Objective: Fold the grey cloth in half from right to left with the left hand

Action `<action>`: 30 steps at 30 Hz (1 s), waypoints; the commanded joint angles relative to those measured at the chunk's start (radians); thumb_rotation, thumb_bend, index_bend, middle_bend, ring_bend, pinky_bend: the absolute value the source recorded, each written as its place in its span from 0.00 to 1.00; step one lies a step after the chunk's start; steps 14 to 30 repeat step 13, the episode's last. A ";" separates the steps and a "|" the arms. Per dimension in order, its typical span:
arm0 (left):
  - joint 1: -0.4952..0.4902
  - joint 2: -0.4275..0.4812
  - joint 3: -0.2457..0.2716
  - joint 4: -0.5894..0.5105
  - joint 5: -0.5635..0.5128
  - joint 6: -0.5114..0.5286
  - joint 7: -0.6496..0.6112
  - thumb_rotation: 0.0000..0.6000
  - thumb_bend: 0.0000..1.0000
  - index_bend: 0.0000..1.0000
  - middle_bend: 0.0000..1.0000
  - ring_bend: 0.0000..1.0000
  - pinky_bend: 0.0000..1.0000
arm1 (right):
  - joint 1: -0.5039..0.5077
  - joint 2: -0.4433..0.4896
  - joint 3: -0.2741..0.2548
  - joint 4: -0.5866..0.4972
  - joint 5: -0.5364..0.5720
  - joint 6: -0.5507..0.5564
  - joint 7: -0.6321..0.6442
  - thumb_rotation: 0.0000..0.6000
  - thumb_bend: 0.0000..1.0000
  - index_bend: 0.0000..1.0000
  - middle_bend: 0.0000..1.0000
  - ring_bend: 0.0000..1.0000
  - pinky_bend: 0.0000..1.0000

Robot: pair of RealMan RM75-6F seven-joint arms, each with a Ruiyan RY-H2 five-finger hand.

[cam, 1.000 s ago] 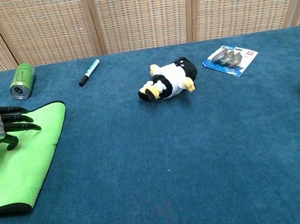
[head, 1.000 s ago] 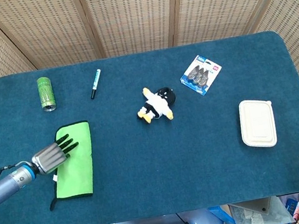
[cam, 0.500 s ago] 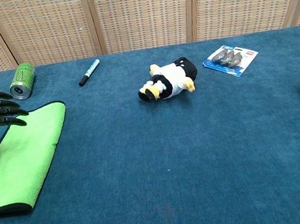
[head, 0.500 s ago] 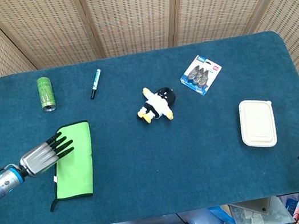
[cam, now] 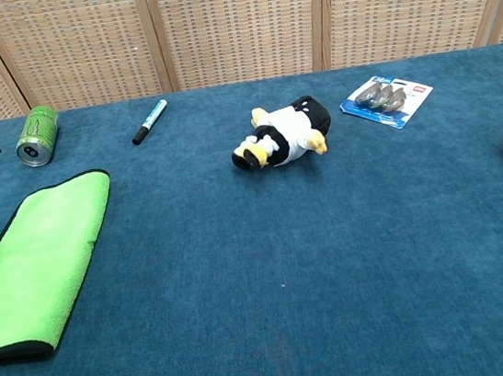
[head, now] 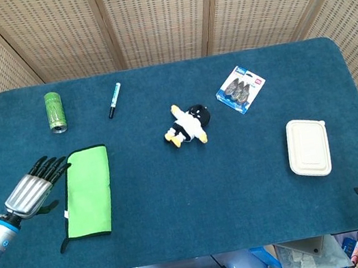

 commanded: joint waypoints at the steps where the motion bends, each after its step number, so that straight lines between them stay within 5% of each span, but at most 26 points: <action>1: 0.069 -0.010 -0.050 -0.059 -0.086 0.037 0.040 1.00 0.24 0.00 0.00 0.00 0.00 | 0.000 0.004 -0.003 -0.004 -0.007 -0.002 0.008 1.00 0.00 0.00 0.00 0.00 0.00; 10: 0.256 -0.021 -0.180 -0.292 -0.341 0.196 0.151 1.00 0.21 0.00 0.00 0.00 0.00 | -0.007 0.018 -0.012 -0.022 -0.041 0.009 0.031 1.00 0.00 0.00 0.00 0.00 0.00; 13: 0.298 0.002 -0.185 -0.364 -0.381 0.227 0.187 1.00 0.21 0.00 0.00 0.00 0.00 | -0.011 0.024 -0.015 -0.032 -0.059 0.020 0.040 1.00 0.00 0.00 0.00 0.00 0.00; 30: 0.298 0.002 -0.185 -0.364 -0.381 0.227 0.187 1.00 0.21 0.00 0.00 0.00 0.00 | -0.011 0.024 -0.015 -0.032 -0.059 0.020 0.040 1.00 0.00 0.00 0.00 0.00 0.00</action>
